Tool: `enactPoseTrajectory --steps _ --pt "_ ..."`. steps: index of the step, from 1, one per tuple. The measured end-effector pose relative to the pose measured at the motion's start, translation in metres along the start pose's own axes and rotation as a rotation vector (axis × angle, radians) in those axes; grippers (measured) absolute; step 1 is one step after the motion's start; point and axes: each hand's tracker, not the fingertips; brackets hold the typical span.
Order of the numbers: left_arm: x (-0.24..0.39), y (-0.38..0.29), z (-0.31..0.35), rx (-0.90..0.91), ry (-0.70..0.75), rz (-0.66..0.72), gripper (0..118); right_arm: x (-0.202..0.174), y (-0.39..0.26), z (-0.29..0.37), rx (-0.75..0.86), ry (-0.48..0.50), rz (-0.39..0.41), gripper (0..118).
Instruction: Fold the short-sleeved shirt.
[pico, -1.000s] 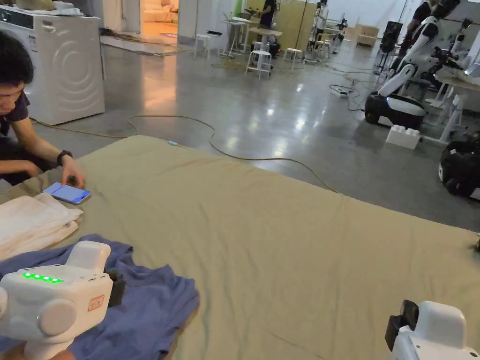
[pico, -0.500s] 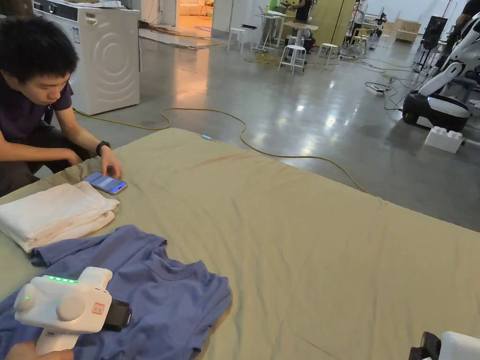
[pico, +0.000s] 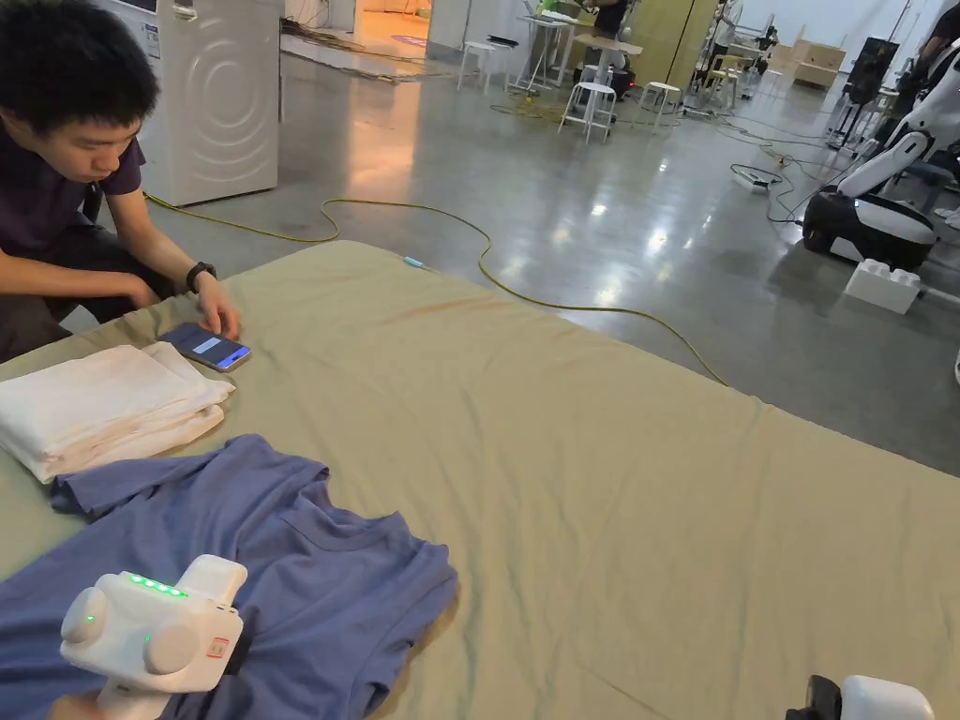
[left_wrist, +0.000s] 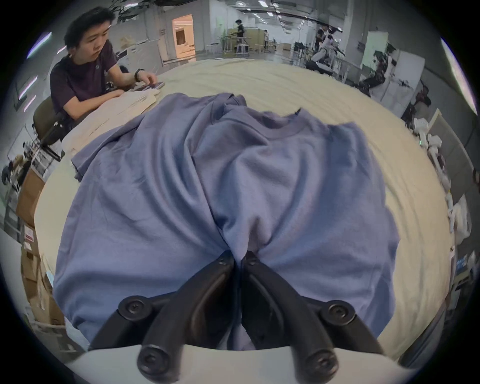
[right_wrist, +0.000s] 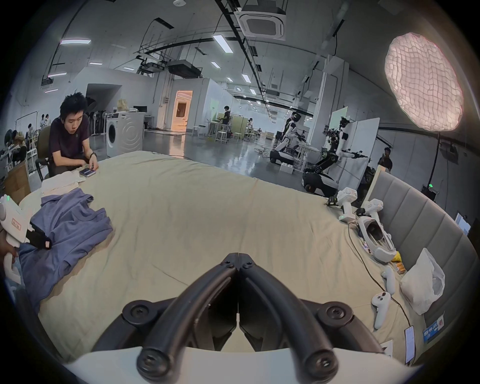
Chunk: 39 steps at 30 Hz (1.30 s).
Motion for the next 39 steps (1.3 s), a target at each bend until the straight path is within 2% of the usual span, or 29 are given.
enactPoseTrajectory --steps 5,10,12,16,22,28,31,35,39 --pt "-0.006 0.017 0.041 0.217 -0.034 0.103 6 0.001 0.002 0.003 0.020 0.006 -0.018 0" --pt "0.014 0.056 0.093 0.367 -0.053 0.058 5 0.009 0.008 0.010 0.043 0.014 -0.041 0" --pt "0.029 0.077 0.121 0.434 -0.111 0.059 5 0.015 0.010 0.015 0.063 0.014 -0.051 0" --pt "0.078 0.114 0.178 0.558 -0.181 -0.026 5 0.030 0.016 0.026 0.094 0.002 -0.090 0" --pt "0.184 0.150 0.239 0.644 -0.379 -0.148 5 0.061 0.016 0.052 0.140 -0.044 -0.123 0" --pt "0.295 0.158 0.244 0.629 -0.577 -0.273 5 0.101 0.006 0.080 0.166 -0.120 -0.157 0" --pt "0.350 0.146 0.225 0.586 -0.655 -0.330 5 0.121 -0.002 0.092 0.168 -0.173 -0.166 0" --pt "0.414 0.112 0.189 0.462 -0.720 -0.366 5 0.145 -0.017 0.105 0.150 -0.220 -0.195 0" --pt "0.451 0.073 0.143 0.348 -0.691 -0.410 5 0.160 -0.032 0.112 0.117 -0.251 -0.215 0"
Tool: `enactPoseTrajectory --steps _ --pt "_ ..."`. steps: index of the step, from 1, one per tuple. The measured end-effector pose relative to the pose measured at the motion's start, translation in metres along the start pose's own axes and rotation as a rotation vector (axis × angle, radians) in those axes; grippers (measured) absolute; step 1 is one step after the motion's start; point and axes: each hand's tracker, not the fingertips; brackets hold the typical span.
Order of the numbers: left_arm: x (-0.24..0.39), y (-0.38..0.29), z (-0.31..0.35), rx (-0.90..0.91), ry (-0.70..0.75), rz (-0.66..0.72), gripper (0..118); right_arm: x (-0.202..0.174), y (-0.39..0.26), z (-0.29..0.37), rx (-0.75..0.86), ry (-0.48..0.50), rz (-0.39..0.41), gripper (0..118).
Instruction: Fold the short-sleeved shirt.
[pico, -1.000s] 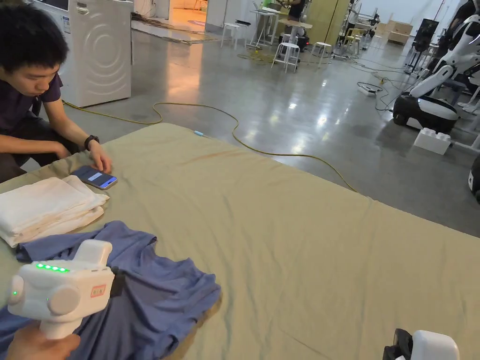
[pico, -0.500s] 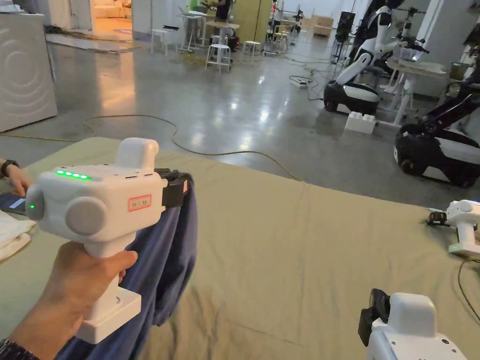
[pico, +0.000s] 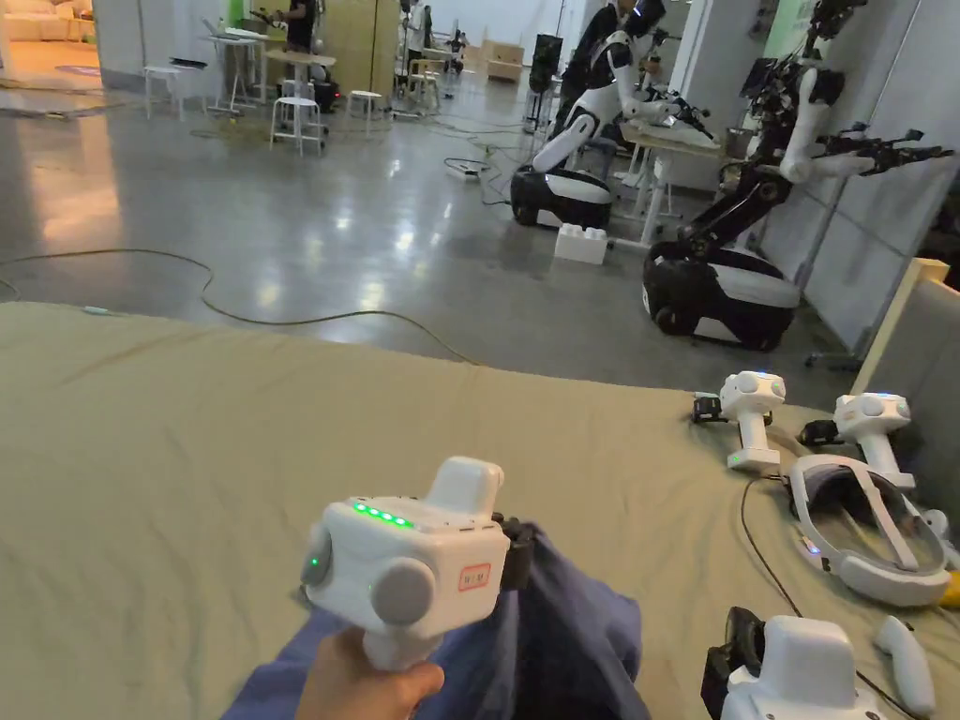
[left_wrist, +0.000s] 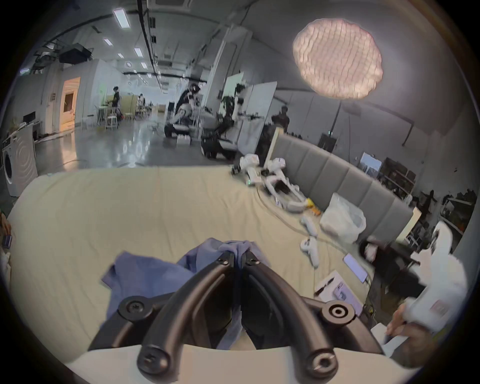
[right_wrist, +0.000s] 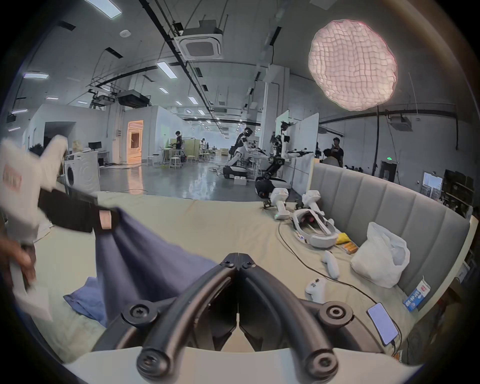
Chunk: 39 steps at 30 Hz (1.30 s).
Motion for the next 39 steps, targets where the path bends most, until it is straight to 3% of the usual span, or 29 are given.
enactPoseTrajectory --steps 3,5,6,14,20,21,22,23,24,27,32,39 --pt "0.009 -0.029 -0.017 -0.091 -0.007 -0.002 15 0.009 -0.008 0.001 -0.024 -0.014 -0.010 0" --pt "0.009 -0.040 -0.018 -0.105 -0.020 -0.002 61 0.011 -0.012 0.000 -0.036 -0.016 -0.011 0" --pt "0.003 -0.045 -0.019 -0.101 -0.013 0.002 70 0.011 -0.013 0.000 -0.041 -0.016 -0.011 0" --pt "-0.027 -0.029 0.072 0.166 0.150 0.092 70 -0.017 0.001 -0.006 -0.012 0.043 -0.019 0" --pt "-0.058 -0.037 0.136 0.325 0.367 0.101 62 -0.054 0.024 -0.010 0.068 0.094 -0.031 0" --pt "-0.064 -0.039 0.143 0.332 0.400 0.090 50 -0.060 0.026 -0.010 0.088 0.101 -0.034 0" --pt "-0.070 -0.041 0.147 0.332 0.433 0.078 23 -0.065 0.029 -0.010 0.099 0.107 -0.038 0" --pt "-0.072 -0.044 0.152 0.321 0.487 0.071 16 -0.070 0.032 -0.010 0.109 0.115 -0.043 0" --pt "-0.076 -0.046 0.156 0.314 0.501 0.073 16 -0.075 0.034 -0.010 0.120 0.121 -0.048 0" --pt "-0.091 -0.058 0.164 0.317 0.493 0.113 0 -0.088 0.039 -0.011 0.136 0.143 -0.056 0" --pt "-0.110 -0.071 0.159 0.251 0.494 0.175 0 -0.098 0.040 -0.016 0.128 0.161 -0.054 0" --pt "-0.160 -0.084 0.110 0.006 0.418 0.321 0 -0.091 0.025 -0.027 0.082 0.163 -0.030 0"
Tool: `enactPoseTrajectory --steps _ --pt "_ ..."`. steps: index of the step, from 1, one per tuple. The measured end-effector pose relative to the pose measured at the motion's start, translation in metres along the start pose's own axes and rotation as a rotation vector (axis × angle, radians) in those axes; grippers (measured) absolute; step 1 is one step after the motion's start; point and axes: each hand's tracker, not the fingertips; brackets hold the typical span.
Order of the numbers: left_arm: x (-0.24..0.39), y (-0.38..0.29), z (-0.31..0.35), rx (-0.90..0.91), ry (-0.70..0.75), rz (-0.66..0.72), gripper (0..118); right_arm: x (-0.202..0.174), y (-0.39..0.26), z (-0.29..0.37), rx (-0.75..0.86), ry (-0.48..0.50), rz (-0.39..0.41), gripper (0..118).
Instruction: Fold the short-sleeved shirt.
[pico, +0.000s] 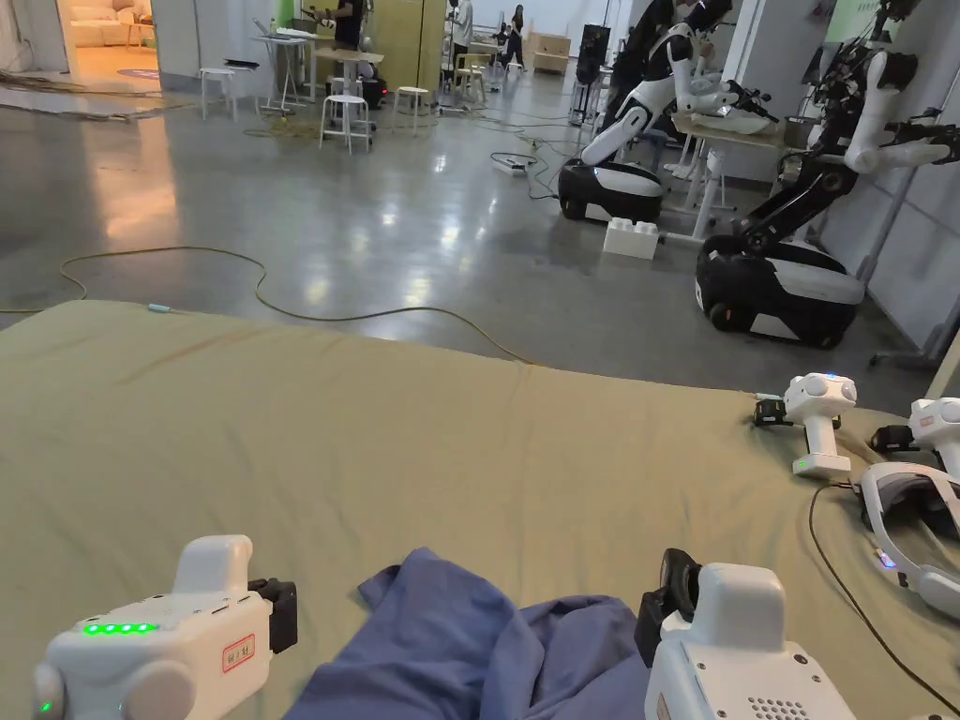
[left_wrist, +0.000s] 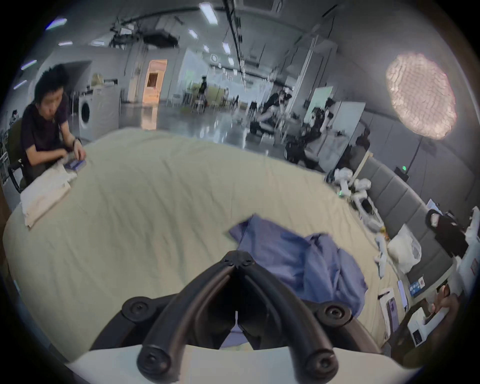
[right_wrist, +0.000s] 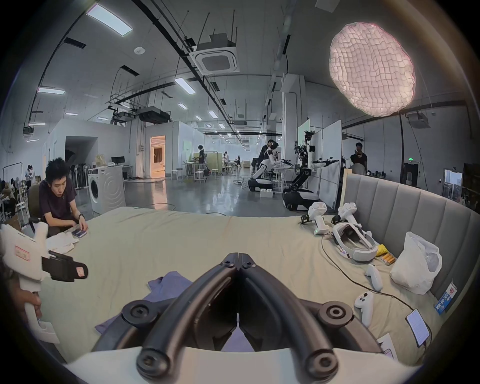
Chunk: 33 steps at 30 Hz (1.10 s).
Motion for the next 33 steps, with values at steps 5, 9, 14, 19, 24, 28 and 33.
enactPoseTrajectory --steps 5,9,14,19,24,28,33 --pt "-0.016 -0.004 -0.067 -0.252 0.025 -0.089 11 0.016 -0.014 -0.008 -0.050 -0.016 0.009 0" --pt "-0.021 -0.011 -0.099 -0.454 0.036 -0.107 66 0.029 -0.027 -0.013 -0.100 -0.039 0.013 0" --pt "-0.026 -0.036 -0.129 -0.600 0.124 -0.108 66 0.043 -0.042 -0.020 -0.153 -0.072 0.002 0" --pt "-0.004 -0.054 -0.105 -0.542 0.195 -0.164 62 0.056 -0.056 -0.035 -0.214 -0.094 0.015 0" --pt "0.008 -0.060 -0.099 -0.554 0.160 -0.232 8 0.088 -0.060 -0.072 -0.360 -0.146 0.028 12" --pt "-0.004 -0.055 -0.092 -0.554 0.082 -0.158 6 0.135 -0.086 -0.126 -0.553 -0.086 -0.014 72" --pt "-0.012 -0.043 -0.069 -0.442 0.043 -0.094 6 0.152 -0.103 -0.163 -0.779 -0.072 -0.058 72"
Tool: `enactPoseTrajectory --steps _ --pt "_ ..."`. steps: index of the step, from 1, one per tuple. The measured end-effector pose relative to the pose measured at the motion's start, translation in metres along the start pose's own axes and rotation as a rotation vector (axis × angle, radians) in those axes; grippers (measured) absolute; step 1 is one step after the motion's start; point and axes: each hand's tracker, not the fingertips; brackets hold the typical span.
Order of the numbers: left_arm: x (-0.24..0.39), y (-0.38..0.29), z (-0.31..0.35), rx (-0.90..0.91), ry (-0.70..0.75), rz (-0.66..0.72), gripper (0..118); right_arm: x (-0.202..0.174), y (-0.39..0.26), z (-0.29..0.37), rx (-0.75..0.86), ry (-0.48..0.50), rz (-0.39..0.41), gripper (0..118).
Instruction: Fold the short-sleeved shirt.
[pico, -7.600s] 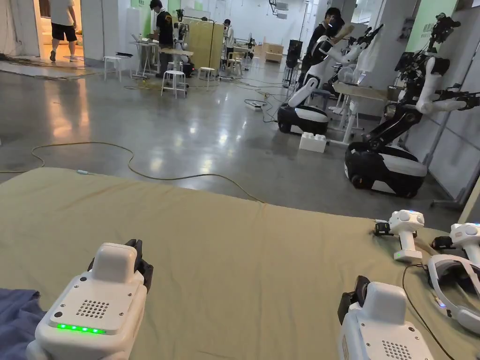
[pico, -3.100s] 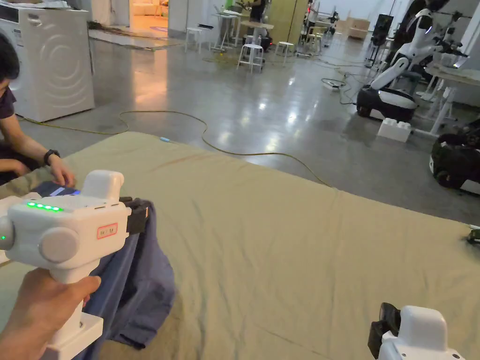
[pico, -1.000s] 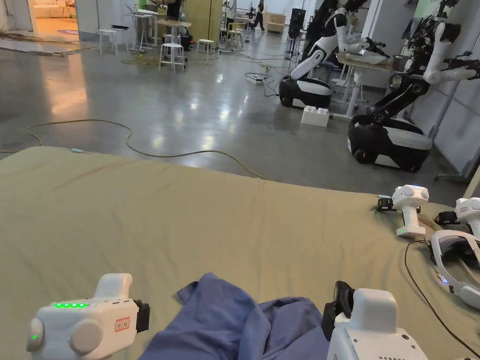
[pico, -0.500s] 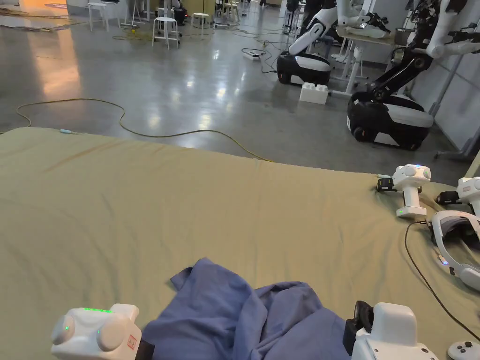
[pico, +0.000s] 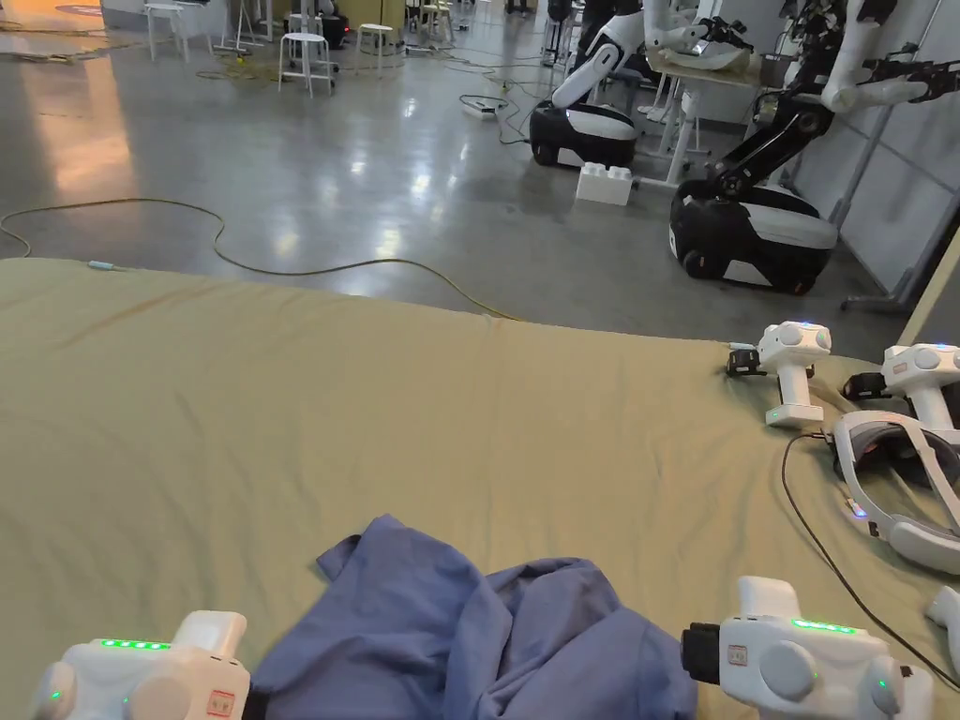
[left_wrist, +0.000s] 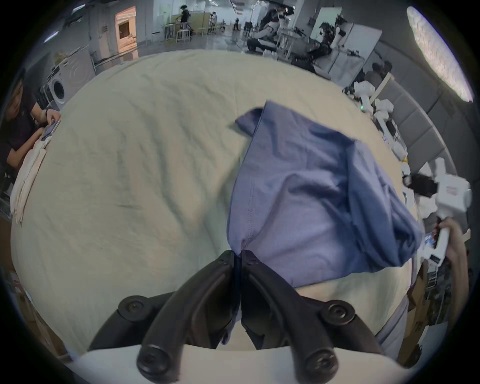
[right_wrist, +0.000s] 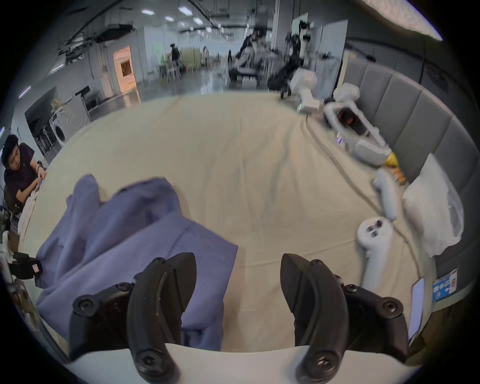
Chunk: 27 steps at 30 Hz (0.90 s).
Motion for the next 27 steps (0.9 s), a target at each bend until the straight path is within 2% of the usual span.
enactPoseTrajectory --steps 2,4,5,8,9,14,18,27 --pt "0.000 -0.001 0.016 0.038 -0.025 0.018 6 0.003 -0.004 -0.027 -0.064 0.056 -0.031 67" --pt "0.001 -0.003 0.019 0.051 -0.017 -0.003 6 0.001 -0.007 -0.040 -0.101 0.143 -0.048 57" --pt "0.000 -0.004 0.018 0.065 -0.010 -0.015 6 0.001 -0.010 -0.057 -0.115 0.169 -0.057 46" --pt "-0.003 -0.007 0.020 0.076 -0.020 -0.016 6 -0.001 -0.014 -0.061 -0.101 0.189 -0.071 25" --pt "-0.004 -0.007 0.021 0.084 -0.026 -0.013 6 -0.008 -0.016 -0.051 -0.077 0.184 -0.081 7" --pt "-0.005 -0.001 0.049 0.162 -0.031 -0.013 6 -0.016 -0.017 -0.005 0.069 0.144 -0.009 4" --pt "-0.017 0.009 0.069 0.256 -0.038 -0.003 6 -0.012 -0.002 0.052 0.226 0.114 -0.001 4" --pt "-0.051 0.077 0.179 0.492 0.013 -0.014 5 0.001 0.063 0.180 0.539 0.032 0.080 4"
